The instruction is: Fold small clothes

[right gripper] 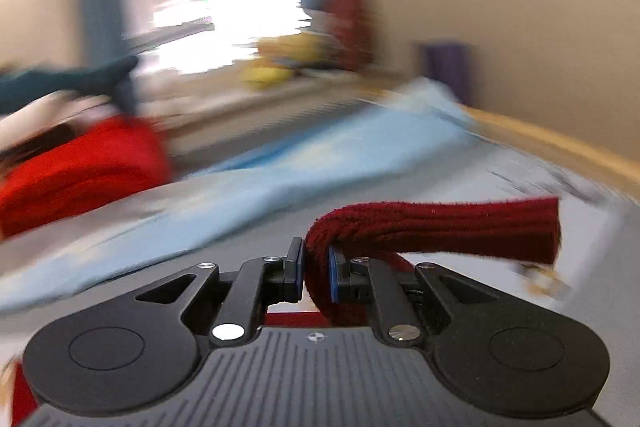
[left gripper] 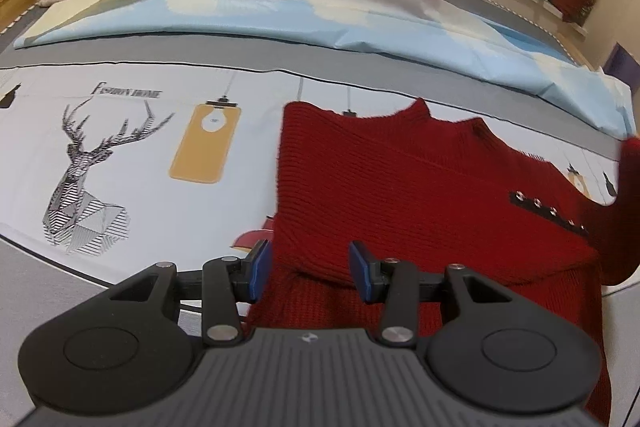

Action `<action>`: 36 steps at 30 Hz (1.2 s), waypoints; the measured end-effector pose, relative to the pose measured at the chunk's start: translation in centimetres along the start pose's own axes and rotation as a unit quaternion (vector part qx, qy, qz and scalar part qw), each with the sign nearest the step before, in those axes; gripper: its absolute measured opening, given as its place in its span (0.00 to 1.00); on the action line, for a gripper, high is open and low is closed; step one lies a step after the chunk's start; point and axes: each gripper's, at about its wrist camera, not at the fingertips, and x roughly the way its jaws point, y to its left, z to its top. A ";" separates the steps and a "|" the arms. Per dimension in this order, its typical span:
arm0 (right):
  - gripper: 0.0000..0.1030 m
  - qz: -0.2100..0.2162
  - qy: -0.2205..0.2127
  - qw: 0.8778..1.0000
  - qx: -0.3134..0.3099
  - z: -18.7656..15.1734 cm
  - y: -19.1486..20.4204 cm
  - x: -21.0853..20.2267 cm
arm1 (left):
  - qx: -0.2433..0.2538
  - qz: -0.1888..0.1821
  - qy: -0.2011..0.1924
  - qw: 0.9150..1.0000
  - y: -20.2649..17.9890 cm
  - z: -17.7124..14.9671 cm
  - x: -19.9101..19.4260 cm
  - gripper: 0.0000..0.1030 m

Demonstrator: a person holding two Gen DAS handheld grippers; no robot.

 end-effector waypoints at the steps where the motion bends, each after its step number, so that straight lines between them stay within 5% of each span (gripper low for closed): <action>1: 0.12 0.043 -0.003 0.999 -0.027 -0.6 2.6 -0.6 | -0.004 0.002 -0.001 1.000 0.2 0.1 0.0 0.46; 4: 0.12 0.185 0.034 0.979 -0.073 -3.3 8.8 -1.4 | -0.015 0.003 0.000 1.000 0.7 0.3 0.1 0.46; 6: 0.13 0.270 0.127 0.946 -0.124 -5.8 12.4 -0.7 | -0.020 0.003 0.001 1.000 0.9 0.5 0.2 0.46; 10: 0.13 0.264 0.235 0.925 -0.139 -9.0 14.3 1.0 | -0.027 0.004 0.005 1.000 1.1 0.6 0.6 0.46; 17: 0.30 0.186 0.255 0.948 -0.049 -7.9 10.2 3.2 | -0.047 -0.008 0.009 0.999 1.2 0.7 1.8 0.46; 21: 0.30 0.233 0.270 0.933 0.040 -7.4 7.6 3.7 | -0.096 -0.049 0.011 0.994 1.7 1.1 2.2 0.46; 25: 0.35 0.241 0.262 0.934 0.032 -6.6 7.2 3.3 | -0.169 -0.131 0.032 0.976 2.6 1.1 3.2 0.46; 29: 0.35 0.229 0.344 0.910 -0.042 -9.4 8.2 5.0 | -0.211 -0.182 0.067 0.958 2.8 0.7 4.9 0.50; 32: 0.35 0.184 0.364 0.910 -0.074 -10.7 8.2 5.2 | -0.219 -0.187 0.067 0.955 2.7 0.6 5.3 0.50; 36: 0.35 0.195 0.364 0.907 -0.083 -10.4 8.2 4.6 | -0.225 -0.192 0.066 0.953 2.7 0.6 5.5 0.50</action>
